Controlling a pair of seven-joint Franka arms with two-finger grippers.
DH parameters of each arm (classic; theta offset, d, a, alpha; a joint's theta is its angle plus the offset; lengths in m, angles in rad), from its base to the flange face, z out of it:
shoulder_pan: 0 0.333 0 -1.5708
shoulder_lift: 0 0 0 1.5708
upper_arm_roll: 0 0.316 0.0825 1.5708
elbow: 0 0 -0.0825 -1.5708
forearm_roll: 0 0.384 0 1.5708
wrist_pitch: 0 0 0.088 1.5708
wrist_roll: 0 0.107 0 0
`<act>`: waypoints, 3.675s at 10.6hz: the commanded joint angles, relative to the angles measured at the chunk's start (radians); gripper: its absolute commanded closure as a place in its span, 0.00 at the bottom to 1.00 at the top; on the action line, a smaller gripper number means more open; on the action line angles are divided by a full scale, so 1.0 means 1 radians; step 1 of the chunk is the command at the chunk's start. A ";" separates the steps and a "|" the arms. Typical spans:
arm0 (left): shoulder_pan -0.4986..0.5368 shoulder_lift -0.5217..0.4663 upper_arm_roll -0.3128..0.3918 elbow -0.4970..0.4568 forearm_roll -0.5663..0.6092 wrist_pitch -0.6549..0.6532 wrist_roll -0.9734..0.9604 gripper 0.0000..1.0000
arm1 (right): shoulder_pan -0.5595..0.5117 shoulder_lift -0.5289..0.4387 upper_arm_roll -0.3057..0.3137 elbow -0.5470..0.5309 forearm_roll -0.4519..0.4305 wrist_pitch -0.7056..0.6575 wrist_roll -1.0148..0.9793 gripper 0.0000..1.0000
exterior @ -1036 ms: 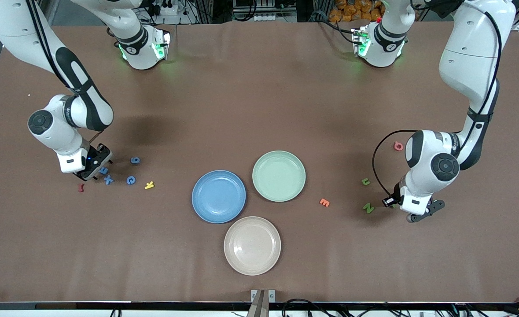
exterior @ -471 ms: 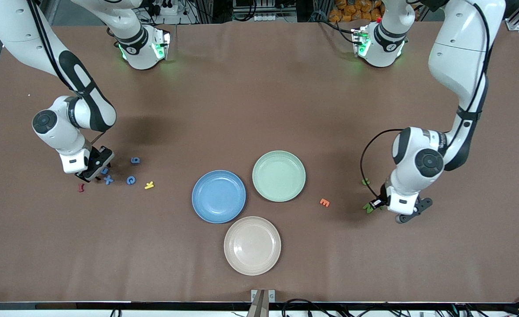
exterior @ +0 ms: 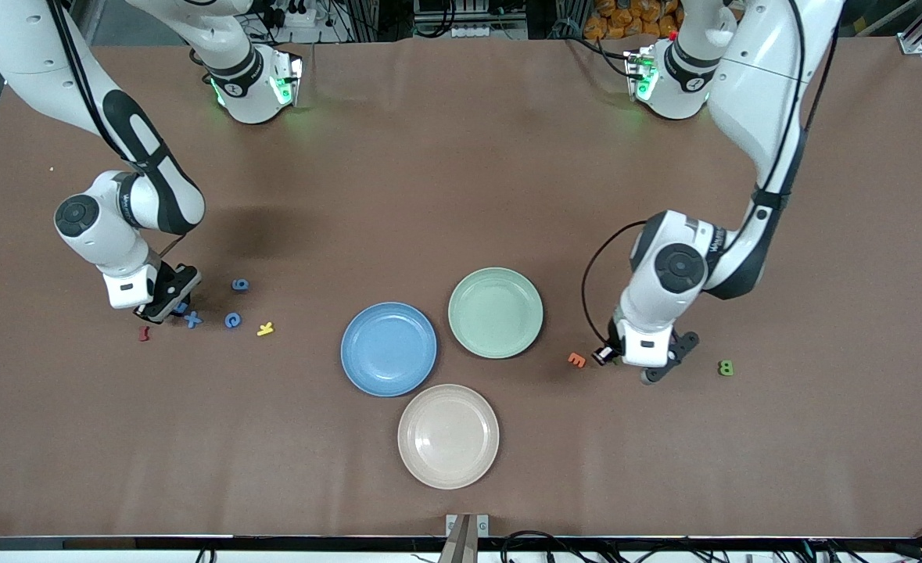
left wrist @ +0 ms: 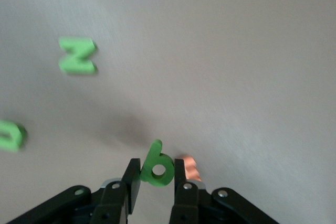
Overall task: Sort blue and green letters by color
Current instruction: 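Drop green b onto the green plate while the right gripper lifts blue m, then carry blue m to the blue plate while the left gripper reaches green u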
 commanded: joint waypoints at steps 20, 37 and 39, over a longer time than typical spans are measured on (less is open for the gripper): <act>-0.058 -0.067 0.018 0.039 0.039 -0.253 -0.121 0.00 | -0.042 0.006 0.029 0.025 0.017 -0.040 -0.027 0.99; 0.258 -0.101 -0.096 -0.307 0.050 0.077 0.295 0.00 | 0.086 0.008 0.059 0.278 0.127 -0.347 0.233 1.00; 0.244 -0.086 -0.096 -0.304 0.044 0.078 0.291 0.00 | 0.141 0.008 0.059 0.293 0.127 -0.350 0.349 1.00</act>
